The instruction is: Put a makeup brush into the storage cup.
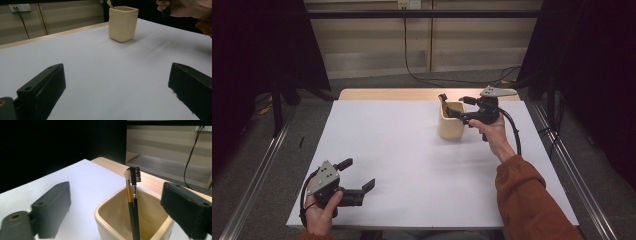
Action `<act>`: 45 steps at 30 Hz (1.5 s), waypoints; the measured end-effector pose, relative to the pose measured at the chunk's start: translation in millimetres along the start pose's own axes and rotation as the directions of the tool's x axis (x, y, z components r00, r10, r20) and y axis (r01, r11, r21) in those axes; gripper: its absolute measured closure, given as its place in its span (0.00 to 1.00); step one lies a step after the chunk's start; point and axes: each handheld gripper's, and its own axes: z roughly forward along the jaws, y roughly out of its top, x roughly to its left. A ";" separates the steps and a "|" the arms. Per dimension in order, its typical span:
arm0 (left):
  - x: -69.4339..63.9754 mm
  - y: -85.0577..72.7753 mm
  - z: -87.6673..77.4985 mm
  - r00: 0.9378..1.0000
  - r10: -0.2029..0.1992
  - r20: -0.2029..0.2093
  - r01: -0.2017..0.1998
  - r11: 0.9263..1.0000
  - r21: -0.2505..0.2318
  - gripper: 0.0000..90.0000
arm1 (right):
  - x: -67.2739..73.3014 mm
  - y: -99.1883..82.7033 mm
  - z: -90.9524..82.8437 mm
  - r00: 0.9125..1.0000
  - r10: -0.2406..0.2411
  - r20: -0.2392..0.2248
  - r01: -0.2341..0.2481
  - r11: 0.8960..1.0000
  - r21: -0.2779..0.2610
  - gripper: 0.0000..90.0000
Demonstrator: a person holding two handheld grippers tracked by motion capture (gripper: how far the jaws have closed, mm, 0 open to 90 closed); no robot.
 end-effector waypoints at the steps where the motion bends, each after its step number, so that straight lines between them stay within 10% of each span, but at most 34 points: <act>1: 0.1 0.0 -0.4 1.000 0.004 0.001 -0.004 1.000 0.001 0.01 | 1.2 1.1 -1.2 1.000 -0.007 -0.001 0.007 1.000 0.002 0.08; 45: 3.0 0.1 -3.8 0.999 -0.009 -0.040 0.009 1.000 -0.013 0.02 | 37.5 -38.3 -99.0 0.998 -0.001 0.055 0.001 1.000 -0.007 0.02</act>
